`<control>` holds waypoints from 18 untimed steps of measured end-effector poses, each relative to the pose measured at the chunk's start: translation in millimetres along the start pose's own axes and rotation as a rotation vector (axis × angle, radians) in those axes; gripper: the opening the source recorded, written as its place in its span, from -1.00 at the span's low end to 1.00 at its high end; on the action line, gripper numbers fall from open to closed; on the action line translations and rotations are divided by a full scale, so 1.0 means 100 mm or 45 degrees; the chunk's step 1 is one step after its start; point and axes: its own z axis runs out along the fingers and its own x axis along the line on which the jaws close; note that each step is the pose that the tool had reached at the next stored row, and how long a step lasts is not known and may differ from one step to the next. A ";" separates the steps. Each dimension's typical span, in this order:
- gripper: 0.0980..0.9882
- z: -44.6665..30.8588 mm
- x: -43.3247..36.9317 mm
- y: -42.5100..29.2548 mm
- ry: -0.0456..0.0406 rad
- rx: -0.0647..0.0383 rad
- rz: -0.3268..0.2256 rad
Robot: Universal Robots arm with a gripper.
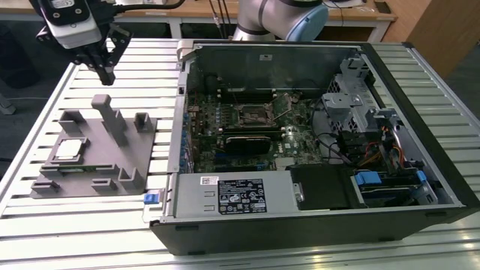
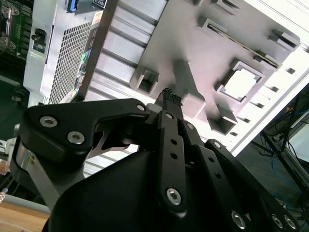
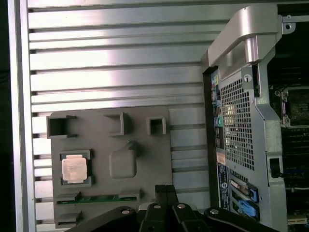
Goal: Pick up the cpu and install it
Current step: 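Reach for the cpu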
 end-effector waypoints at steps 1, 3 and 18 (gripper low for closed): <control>-0.98 0.000 0.009 -0.001 0.000 0.000 0.000; -0.98 0.002 0.027 -0.002 0.000 0.000 0.000; -0.98 0.012 0.164 -0.013 0.000 0.000 0.000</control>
